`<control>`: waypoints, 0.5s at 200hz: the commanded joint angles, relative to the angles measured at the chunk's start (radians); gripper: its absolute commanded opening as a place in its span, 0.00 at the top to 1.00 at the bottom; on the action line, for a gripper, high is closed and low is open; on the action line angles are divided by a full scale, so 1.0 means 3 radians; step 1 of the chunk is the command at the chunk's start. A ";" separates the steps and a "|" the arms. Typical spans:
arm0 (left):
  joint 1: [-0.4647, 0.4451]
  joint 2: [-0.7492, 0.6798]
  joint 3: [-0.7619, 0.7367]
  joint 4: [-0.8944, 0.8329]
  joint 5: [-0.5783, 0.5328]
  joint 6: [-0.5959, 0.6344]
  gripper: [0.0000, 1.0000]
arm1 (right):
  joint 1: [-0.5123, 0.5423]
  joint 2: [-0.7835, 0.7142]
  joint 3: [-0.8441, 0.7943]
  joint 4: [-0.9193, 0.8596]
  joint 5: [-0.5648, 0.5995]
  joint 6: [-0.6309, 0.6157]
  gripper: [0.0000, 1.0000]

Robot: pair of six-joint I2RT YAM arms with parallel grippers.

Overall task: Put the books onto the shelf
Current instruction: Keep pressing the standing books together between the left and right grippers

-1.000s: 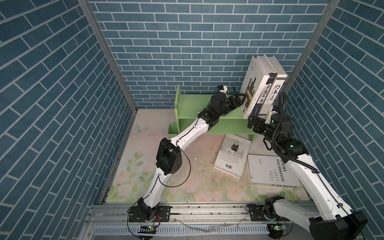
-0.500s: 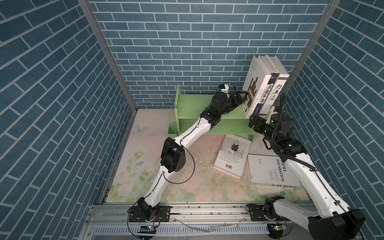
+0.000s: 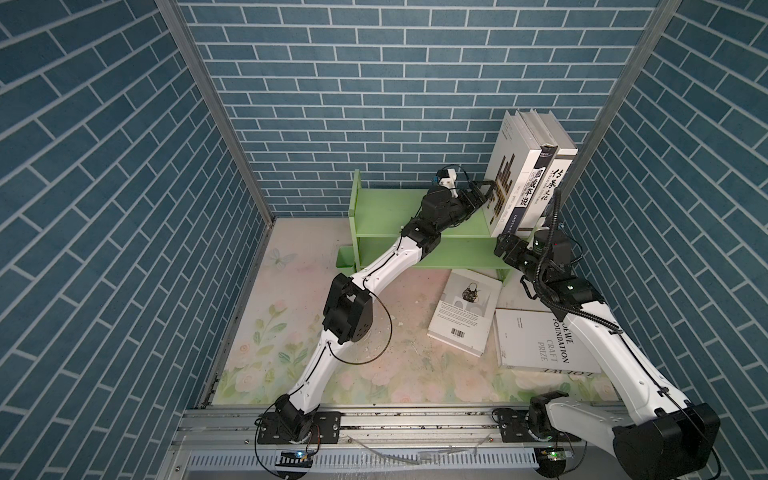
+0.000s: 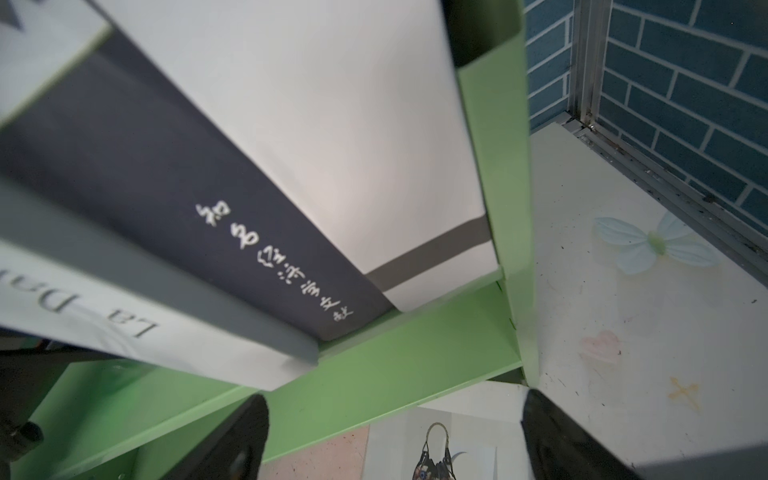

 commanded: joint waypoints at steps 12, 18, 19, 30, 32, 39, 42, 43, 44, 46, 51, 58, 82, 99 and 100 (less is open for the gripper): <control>0.0038 0.0044 -0.0241 0.0061 0.0074 -0.0069 0.12 | -0.0050 -0.0055 -0.0047 0.0270 -0.0261 0.0056 0.05; 0.0039 0.0037 -0.0263 0.0087 0.0080 -0.0077 0.12 | -0.0062 -0.0065 -0.0065 0.0268 -0.0264 0.0048 0.05; 0.0039 0.0035 -0.0267 0.0091 0.0080 -0.0081 0.12 | -0.0064 -0.0066 -0.0067 0.0268 -0.0262 0.0048 0.05; 0.0039 0.0023 -0.0301 0.0124 0.0084 -0.0098 0.11 | -0.0096 -0.0081 -0.0085 0.0258 -0.0250 0.0057 0.05; 0.0039 0.0023 -0.0305 0.0128 0.0082 -0.0100 0.12 | -0.0107 -0.0085 -0.0088 0.0258 -0.0253 0.0061 0.05; 0.0042 0.0018 -0.0319 0.0135 0.0088 -0.0106 0.12 | -0.0134 -0.0098 -0.0110 0.0275 -0.0269 0.0084 0.05; 0.0044 0.0014 -0.0322 0.0137 0.0090 -0.0106 0.12 | -0.0144 -0.0105 -0.0114 0.0282 -0.0275 0.0098 0.05; 0.0044 0.0014 -0.0322 0.0136 0.0090 -0.0106 0.12 | -0.0148 -0.0104 -0.0117 0.0283 -0.0275 0.0103 0.05; 0.0044 0.0016 -0.0324 0.0138 0.0090 -0.0106 0.11 | -0.0151 -0.0108 -0.0118 0.0286 -0.0275 0.0108 0.05; 0.0044 0.0018 -0.0326 0.0134 0.0089 -0.0106 0.12 | -0.0159 -0.0111 -0.0131 0.0297 -0.0278 0.0115 0.05; 0.0044 0.0009 -0.0322 0.0127 0.0088 -0.0103 0.12 | -0.0178 -0.0117 -0.0151 0.0329 -0.0303 0.0134 0.05; 0.0042 0.0007 -0.0326 0.0113 0.0090 -0.0093 0.12 | -0.0206 -0.0127 -0.0177 0.0375 -0.0342 0.0161 0.05; 0.0044 0.0002 -0.0341 0.0125 0.0105 -0.0095 0.12 | -0.0295 -0.0128 -0.0258 0.0572 -0.0533 0.0262 0.05; 0.0044 0.0008 -0.0339 0.0147 0.0115 -0.0117 0.12 | -0.0341 -0.0113 -0.0253 0.0642 -0.0727 0.0274 0.05; 0.0044 0.0008 -0.0341 0.0146 0.0116 -0.0117 0.12 | -0.0344 -0.0113 -0.0250 0.0642 -0.0741 0.0273 0.05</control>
